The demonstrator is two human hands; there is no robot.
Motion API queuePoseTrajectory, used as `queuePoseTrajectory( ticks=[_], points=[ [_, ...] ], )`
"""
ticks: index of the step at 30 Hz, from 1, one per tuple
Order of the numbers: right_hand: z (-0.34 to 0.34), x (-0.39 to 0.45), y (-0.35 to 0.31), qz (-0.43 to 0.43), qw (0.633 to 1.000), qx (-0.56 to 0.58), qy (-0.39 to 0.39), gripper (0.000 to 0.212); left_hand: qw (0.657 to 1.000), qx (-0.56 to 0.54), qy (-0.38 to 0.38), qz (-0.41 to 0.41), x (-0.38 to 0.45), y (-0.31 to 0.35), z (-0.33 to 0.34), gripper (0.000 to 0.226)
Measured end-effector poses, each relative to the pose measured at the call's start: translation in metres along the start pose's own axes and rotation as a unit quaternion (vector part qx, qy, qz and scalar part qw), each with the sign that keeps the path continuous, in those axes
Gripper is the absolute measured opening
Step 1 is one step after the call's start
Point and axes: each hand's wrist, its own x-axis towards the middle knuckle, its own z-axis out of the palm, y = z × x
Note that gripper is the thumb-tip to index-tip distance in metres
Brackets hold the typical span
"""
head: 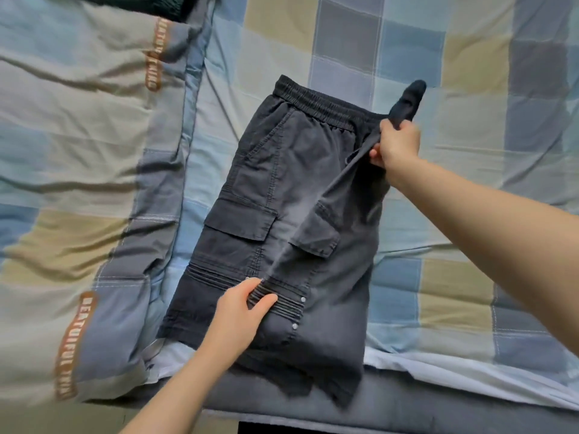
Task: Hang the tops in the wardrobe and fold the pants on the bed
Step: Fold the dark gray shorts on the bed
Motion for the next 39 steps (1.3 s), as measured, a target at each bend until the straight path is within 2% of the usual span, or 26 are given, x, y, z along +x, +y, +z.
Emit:
queuePoseTrajectory(
  ticks=[3,6,8,10,12,15,18,20,21,24,25,28,30,32,34,36,39],
  points=[
    [0.053,-0.020,-0.015,-0.038,0.995,-0.065,-0.062,0.013,0.994,-0.031,0.074,-0.067,0.006,-0.035,-0.037,0.011],
    [0.101,-0.036,-0.023,-0.052,0.989,-0.095,-0.099,0.017,0.989,-0.047,0.102,-0.093,0.012,-0.066,-0.058,0.010],
    [0.129,-0.043,-0.027,-0.051,0.986,-0.120,-0.106,0.026,0.987,-0.015,0.128,-0.101,0.017,-0.083,-0.067,0.006],
    [0.152,-0.044,-0.030,-0.046,0.984,-0.142,-0.099,0.031,0.983,0.021,0.147,-0.106,0.023,-0.094,-0.071,0.011],
    [0.168,-0.042,-0.032,-0.029,0.987,-0.133,-0.087,0.024,0.980,0.038,0.163,-0.107,0.026,-0.099,-0.072,0.013],
    [0.185,-0.032,-0.035,-0.059,0.980,-0.179,-0.062,0.013,0.973,0.036,0.202,-0.101,0.029,-0.097,-0.071,0.029],
    [0.196,-0.028,-0.037,-0.088,0.978,-0.188,-0.020,0.024,0.966,0.031,0.233,-0.105,0.034,-0.094,-0.068,0.031],
    [0.204,-0.030,-0.040,-0.085,0.981,-0.168,-0.044,0.012,0.964,0.028,0.239,-0.111,0.037,-0.095,-0.068,0.032],
    [0.206,-0.031,-0.040,-0.070,0.981,-0.160,-0.084,0.007,0.964,0.026,0.238,-0.113,0.037,-0.095,-0.068,0.032],
    [0.197,-0.047,-0.028,-0.002,0.971,-0.122,-0.207,0.010,0.967,0.054,0.220,-0.116,0.035,-0.092,-0.070,0.014],
    [0.189,-0.053,-0.021,-0.013,0.973,-0.112,-0.202,0.015,0.967,0.066,0.217,-0.115,0.033,-0.090,-0.070,0.007],
    [0.127,-0.089,0.015,-0.155,0.973,-0.121,-0.125,0.024,0.968,0.099,0.208,-0.098,0.022,-0.082,-0.063,0.033],
    [0.063,-0.108,0.059,-0.175,0.976,-0.118,-0.053,0.021,0.969,0.114,0.205,-0.075,0.017,-0.077,-0.056,0.041],
    [0.006,-0.120,0.111,-0.088,0.988,-0.122,0.033,0.021,0.967,0.109,0.211,-0.087,0.017,-0.077,-0.052,0.041],
    [-0.036,-0.131,0.157,0.076,0.991,-0.093,0.060,0.015,0.965,0.108,0.217,-0.101,0.019,-0.077,-0.051,0.038],
    [-0.053,-0.146,0.190,0.231,0.973,-0.031,-0.010,0.020,0.964,0.112,0.214,-0.114,0.024,-0.078,-0.050,0.033],
    [-0.052,-0.162,0.210,0.349,0.930,0.036,-0.113,0.046,0.959,0.121,0.202,-0.155,0.030,-0.079,-0.051,0.025]
  ],
)
